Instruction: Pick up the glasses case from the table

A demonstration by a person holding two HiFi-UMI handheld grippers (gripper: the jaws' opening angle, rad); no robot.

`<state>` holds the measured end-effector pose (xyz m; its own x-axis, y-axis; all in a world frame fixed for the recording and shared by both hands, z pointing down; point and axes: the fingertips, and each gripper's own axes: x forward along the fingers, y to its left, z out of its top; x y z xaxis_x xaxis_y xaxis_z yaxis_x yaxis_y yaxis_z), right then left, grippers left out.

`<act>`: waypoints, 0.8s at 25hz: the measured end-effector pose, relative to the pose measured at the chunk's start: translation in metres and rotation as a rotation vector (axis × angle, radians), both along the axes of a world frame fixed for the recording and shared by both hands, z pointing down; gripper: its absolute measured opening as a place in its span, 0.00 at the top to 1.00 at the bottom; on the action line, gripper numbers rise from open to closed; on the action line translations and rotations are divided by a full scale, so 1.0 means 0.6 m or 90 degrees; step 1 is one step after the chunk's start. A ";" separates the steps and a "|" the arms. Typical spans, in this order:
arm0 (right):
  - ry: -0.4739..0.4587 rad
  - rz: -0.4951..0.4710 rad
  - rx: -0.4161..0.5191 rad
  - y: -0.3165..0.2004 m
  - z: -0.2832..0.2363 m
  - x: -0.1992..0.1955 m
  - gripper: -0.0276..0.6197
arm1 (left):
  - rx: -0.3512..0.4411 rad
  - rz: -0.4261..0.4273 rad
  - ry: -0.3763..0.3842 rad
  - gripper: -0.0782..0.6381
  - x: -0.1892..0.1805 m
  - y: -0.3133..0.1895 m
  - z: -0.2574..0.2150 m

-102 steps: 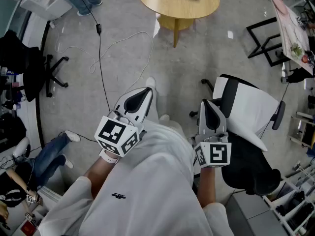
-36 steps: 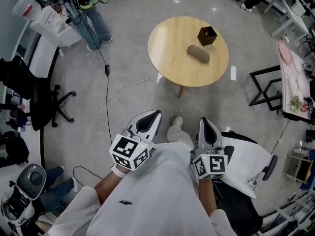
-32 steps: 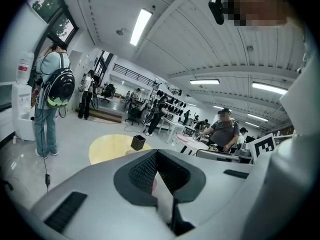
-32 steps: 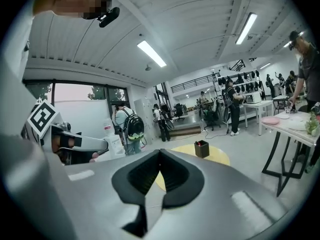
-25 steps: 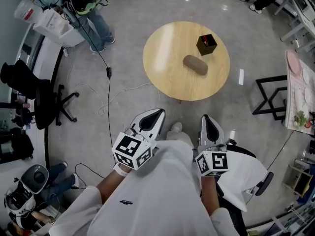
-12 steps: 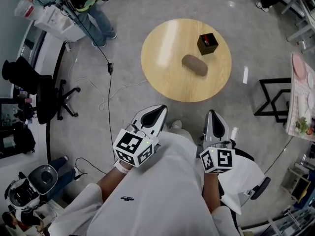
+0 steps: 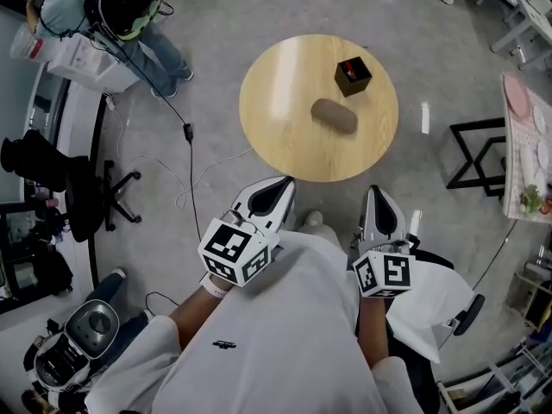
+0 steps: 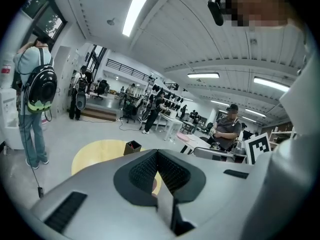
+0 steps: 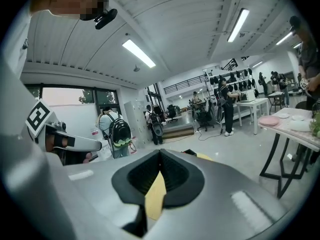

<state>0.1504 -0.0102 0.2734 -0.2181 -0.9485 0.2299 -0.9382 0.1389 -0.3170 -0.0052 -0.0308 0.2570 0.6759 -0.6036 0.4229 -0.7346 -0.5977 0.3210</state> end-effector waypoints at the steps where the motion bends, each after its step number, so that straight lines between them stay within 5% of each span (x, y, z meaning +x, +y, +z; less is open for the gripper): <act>1: 0.001 0.003 0.000 -0.002 0.000 -0.001 0.94 | 0.001 0.004 0.001 0.88 0.000 -0.005 -0.001; 20: 0.037 -0.041 -0.061 -0.106 0.086 -0.045 0.94 | -0.024 -0.002 -0.022 0.88 -0.039 -0.097 0.071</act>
<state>0.1236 -0.0735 0.3252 -0.2612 -0.9062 0.3326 -0.9455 0.1706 -0.2774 -0.0288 -0.0893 0.2997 0.6585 -0.5892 0.4682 -0.7476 -0.5836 0.3171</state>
